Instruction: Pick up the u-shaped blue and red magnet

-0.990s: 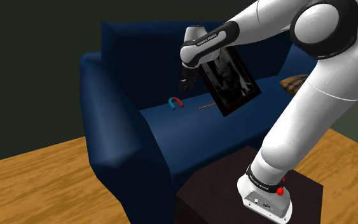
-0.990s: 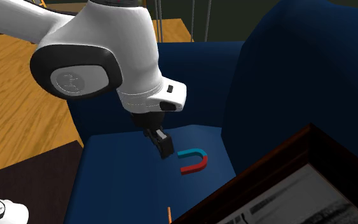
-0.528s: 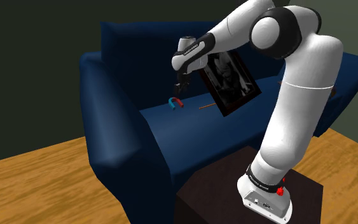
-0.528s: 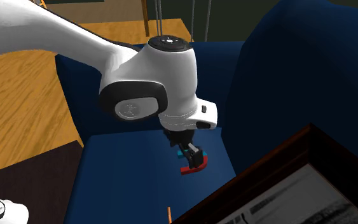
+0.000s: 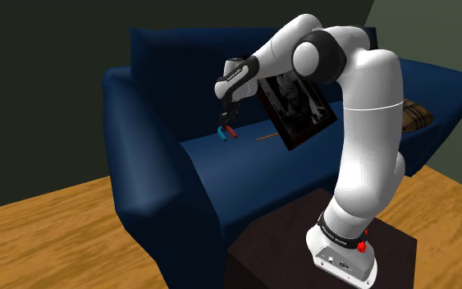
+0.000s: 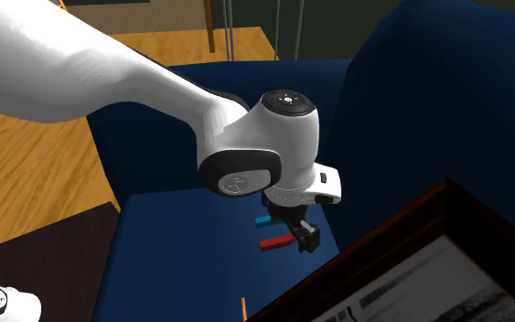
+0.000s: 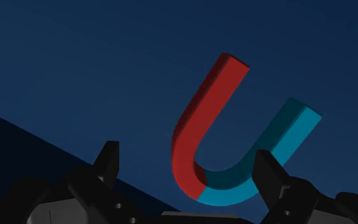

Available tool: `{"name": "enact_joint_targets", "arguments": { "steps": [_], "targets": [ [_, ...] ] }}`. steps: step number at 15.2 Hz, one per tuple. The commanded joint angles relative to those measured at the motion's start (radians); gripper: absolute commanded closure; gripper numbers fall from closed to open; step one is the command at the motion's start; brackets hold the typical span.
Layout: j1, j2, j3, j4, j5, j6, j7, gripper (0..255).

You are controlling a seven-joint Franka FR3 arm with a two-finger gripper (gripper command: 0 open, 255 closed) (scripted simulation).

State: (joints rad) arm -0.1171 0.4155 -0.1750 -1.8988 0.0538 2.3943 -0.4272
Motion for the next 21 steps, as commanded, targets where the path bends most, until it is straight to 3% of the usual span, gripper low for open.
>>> {"name": "enact_joint_targets", "arguments": {
  "steps": [1,6,7,16,21],
  "targets": [
    [-0.003,0.021,0.002,0.0,0.004,0.021,-0.003,0],
    [-0.006,0.052,0.006,-0.005,0.011,0.058,-0.007,0],
    [-0.006,0.048,0.006,-0.007,0.011,0.055,-0.007,255],
    [-0.006,0.052,0.006,-0.005,0.011,0.058,-0.007,255],
    [-0.001,0.008,0.0,0.003,0.002,0.006,-0.002,255]
  ]
}}
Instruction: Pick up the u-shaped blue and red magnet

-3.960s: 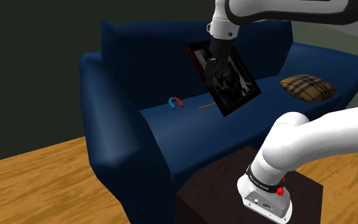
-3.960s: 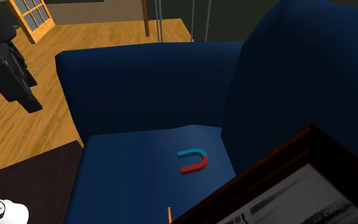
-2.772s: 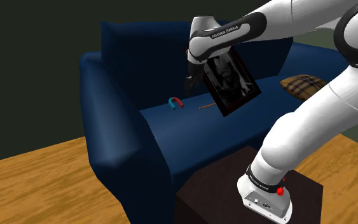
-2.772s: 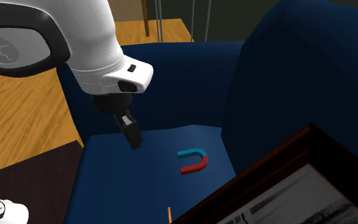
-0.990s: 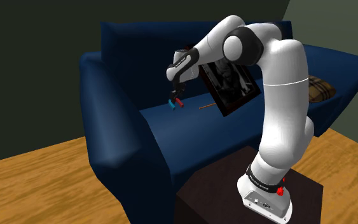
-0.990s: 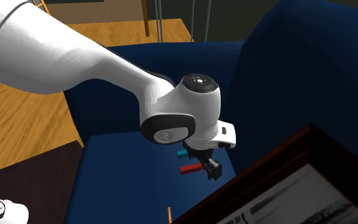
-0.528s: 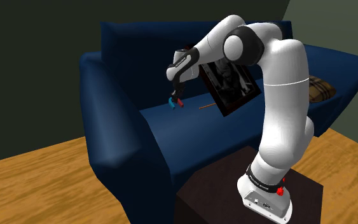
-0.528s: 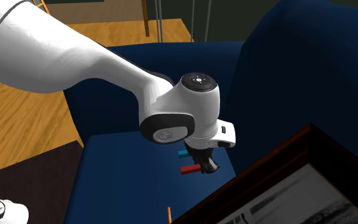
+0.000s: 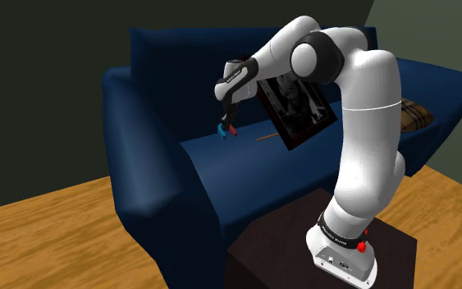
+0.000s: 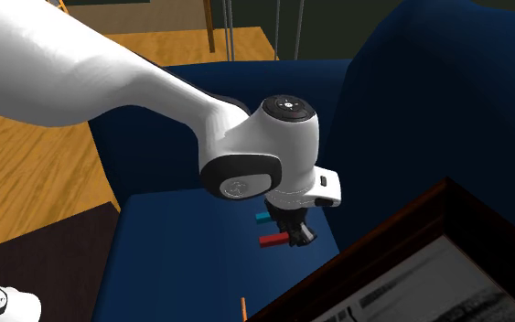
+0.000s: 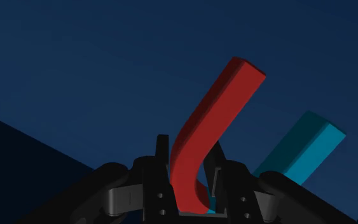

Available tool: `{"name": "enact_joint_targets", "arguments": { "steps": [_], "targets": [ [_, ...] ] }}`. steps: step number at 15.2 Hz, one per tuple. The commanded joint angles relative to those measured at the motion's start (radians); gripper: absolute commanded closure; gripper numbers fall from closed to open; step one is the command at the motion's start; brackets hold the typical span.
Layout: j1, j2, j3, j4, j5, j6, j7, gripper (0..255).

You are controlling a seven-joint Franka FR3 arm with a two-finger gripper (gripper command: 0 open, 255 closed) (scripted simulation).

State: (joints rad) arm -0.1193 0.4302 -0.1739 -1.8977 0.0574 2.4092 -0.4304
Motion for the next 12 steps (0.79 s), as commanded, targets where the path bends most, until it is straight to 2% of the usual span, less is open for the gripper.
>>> {"name": "enact_joint_targets", "arguments": {
  "steps": [1,12],
  "targets": [
    [0.002,-0.015,-0.002,0.004,-0.003,-0.019,0.002,255],
    [0.008,-0.083,-0.01,0.037,-0.019,-0.12,0.01,255]
  ]
}}
